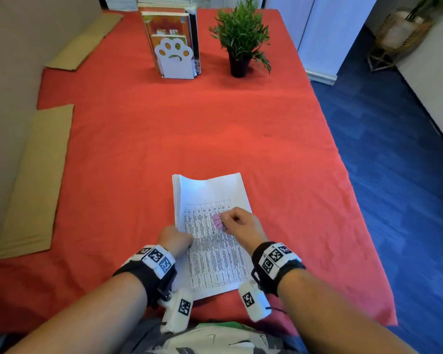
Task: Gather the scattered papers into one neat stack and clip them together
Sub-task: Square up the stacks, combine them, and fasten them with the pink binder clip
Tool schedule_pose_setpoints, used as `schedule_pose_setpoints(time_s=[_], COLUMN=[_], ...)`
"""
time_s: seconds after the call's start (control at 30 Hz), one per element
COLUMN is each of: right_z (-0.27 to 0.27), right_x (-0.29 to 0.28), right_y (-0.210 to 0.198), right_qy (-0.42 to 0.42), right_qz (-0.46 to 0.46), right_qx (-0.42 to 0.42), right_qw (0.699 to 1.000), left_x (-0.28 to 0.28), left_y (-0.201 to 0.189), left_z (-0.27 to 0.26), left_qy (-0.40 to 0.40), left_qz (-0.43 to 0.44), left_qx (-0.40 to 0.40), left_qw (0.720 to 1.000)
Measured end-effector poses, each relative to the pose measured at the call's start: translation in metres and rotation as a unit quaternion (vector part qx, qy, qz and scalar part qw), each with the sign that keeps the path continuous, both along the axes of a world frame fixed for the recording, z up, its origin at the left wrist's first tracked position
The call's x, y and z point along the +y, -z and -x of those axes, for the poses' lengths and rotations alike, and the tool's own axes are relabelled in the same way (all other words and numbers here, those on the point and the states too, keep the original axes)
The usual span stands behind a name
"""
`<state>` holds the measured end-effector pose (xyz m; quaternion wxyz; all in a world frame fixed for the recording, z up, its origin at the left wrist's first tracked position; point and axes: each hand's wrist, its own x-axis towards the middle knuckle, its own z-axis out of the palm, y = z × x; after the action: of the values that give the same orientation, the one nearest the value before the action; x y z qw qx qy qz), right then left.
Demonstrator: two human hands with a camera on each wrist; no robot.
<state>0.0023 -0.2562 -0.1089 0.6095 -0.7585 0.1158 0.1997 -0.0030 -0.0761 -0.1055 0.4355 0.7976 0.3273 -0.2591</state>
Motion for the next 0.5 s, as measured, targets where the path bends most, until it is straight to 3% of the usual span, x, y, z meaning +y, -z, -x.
schedule_pose_setpoints(time_s=[0.13,0.3,0.4,0.5], right_z=[0.0,-0.002,0.0,0.0], right_x=[-0.004,-0.007,-0.009,-0.009], right_y=[0.012,0.015,0.015,0.013], right_qy=[0.019,0.0,-0.021,-0.012], right_qz=[-0.033,-0.105,-0.059,-0.071], right_qx=[0.02,0.017,0.0,-0.001], right_qw=[0.999,0.994,0.998,0.997], left_x=[0.011,0.031,0.035,0.034], left_y=[-0.003,-0.009,-0.02,-0.024], left_z=[-0.015,-0.055,-0.088,-0.11], left_qy=[0.044,0.056,0.163,0.339], left_qz=[-0.007,-0.043,-0.11,-0.223], left_qx=[0.02,-0.099,-0.143,-0.086], left_qw=[0.999,0.993,0.97,0.91])
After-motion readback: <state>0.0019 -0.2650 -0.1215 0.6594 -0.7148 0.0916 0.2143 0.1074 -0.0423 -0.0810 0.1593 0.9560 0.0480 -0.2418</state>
